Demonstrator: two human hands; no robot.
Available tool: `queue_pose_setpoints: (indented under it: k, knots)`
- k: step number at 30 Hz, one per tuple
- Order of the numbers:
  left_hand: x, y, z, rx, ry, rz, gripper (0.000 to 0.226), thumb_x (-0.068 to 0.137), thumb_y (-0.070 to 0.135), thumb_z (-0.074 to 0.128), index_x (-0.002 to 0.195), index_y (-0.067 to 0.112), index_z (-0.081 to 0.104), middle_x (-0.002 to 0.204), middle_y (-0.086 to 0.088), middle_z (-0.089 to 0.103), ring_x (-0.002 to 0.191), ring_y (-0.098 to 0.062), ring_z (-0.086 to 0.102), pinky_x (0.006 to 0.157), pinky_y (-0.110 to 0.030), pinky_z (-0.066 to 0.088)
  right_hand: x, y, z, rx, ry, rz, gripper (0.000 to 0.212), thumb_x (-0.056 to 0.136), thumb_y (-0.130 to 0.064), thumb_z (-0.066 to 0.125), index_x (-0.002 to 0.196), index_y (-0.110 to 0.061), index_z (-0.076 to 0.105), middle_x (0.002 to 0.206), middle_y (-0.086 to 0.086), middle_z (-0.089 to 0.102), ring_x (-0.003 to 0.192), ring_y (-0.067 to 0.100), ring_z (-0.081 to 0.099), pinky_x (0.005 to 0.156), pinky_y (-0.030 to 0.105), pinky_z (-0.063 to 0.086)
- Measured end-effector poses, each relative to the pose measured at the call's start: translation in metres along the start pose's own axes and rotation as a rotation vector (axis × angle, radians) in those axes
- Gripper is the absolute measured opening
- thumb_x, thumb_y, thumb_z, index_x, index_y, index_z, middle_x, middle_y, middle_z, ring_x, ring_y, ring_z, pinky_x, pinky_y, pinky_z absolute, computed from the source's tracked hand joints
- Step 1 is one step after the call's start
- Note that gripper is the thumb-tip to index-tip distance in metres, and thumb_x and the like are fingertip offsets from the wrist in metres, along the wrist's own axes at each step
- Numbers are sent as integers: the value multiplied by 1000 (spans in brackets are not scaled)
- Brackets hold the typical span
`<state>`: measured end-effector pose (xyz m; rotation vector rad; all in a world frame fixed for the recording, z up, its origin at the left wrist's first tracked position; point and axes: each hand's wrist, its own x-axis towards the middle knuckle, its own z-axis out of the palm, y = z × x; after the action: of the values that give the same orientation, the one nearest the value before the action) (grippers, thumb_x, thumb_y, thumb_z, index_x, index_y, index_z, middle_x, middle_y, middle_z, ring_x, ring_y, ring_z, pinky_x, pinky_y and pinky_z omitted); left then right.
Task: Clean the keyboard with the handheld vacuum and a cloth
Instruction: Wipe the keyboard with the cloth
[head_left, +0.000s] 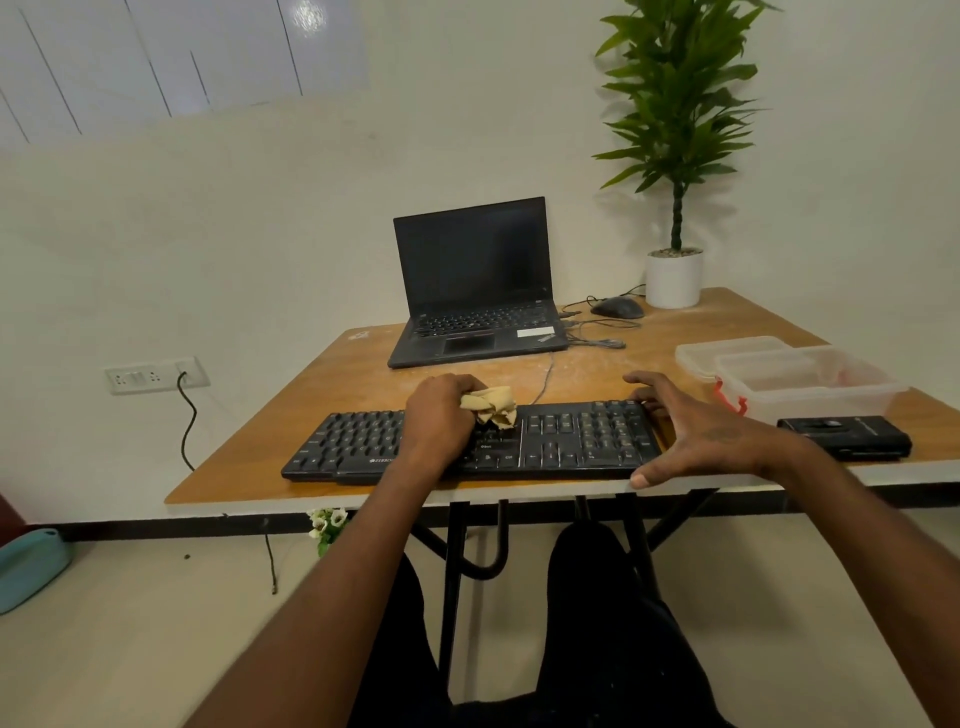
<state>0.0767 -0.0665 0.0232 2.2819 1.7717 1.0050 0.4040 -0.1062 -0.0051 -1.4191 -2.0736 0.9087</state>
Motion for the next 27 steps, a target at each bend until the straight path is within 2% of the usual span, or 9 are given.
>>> queue_pose_setpoints:
  k: [2,6,9,12,14,19,21,23,27]
  knots:
    - [-5,-2,-6,0,-52,23,45,86,-9,60,116,19,80,109,-5,79,103,-22,69,73,-29,45,0,-1,-1,-6,4,1,130,51,-61,92,152,-47,11,153,-6,31,137,17,35,108,32,37]
    - [-20,-18,-23,-46,-175,45,44,87,-8,61,113,21,82,103,-2,80,90,-16,67,65,-27,45,0,-4,-4,-12,11,-4,130,50,-61,91,152,-47,11,152,-6,32,137,18,35,107,31,37]
    - [-31,-28,-34,-129,-239,53,45,86,-9,63,109,23,83,97,3,80,87,-13,69,74,-34,54,0,-3,-3,-11,1,-2,126,55,-54,93,151,-48,12,153,-7,32,139,19,35,108,31,38]
    - [-29,-29,-34,-134,-210,52,44,86,-9,66,111,23,82,100,3,80,92,-13,71,81,-35,58,1,-4,-7,-22,-21,22,126,53,-58,93,150,-50,13,153,-7,33,139,18,36,110,33,38]
    - [-25,-28,-29,-105,-166,44,46,85,-9,65,113,24,82,105,2,80,96,-15,70,80,-32,56,1,-4,-12,-28,-42,33,126,51,-60,93,149,-52,14,154,-8,32,141,18,35,115,37,36]
    - [-16,-22,-18,-20,-7,19,49,84,-11,62,116,20,81,110,-5,80,101,-20,70,75,-27,48,1,-4,-17,-42,-93,85,124,55,-59,93,150,-55,13,157,-7,30,142,17,33,112,33,36]
    - [-10,-18,-15,-16,19,-2,48,85,-10,61,117,19,81,112,-6,80,104,-23,71,79,-30,51,1,-5,-16,-55,-114,97,126,56,-60,91,151,-57,9,161,-5,26,140,17,34,107,29,38]
    - [-5,-11,-12,-16,1,-2,48,86,-9,60,118,20,80,113,-6,79,107,-23,70,83,-31,52,2,-8,-14,-69,-119,106,129,58,-61,88,155,-52,3,163,-3,23,133,14,35,94,18,39]
    - [-4,-6,-8,-27,-76,9,48,89,-7,58,120,23,79,115,-3,78,106,-20,68,78,-28,47,5,-16,-5,-137,-78,83,138,49,-74,78,160,-39,3,160,0,26,125,12,37,84,10,35]
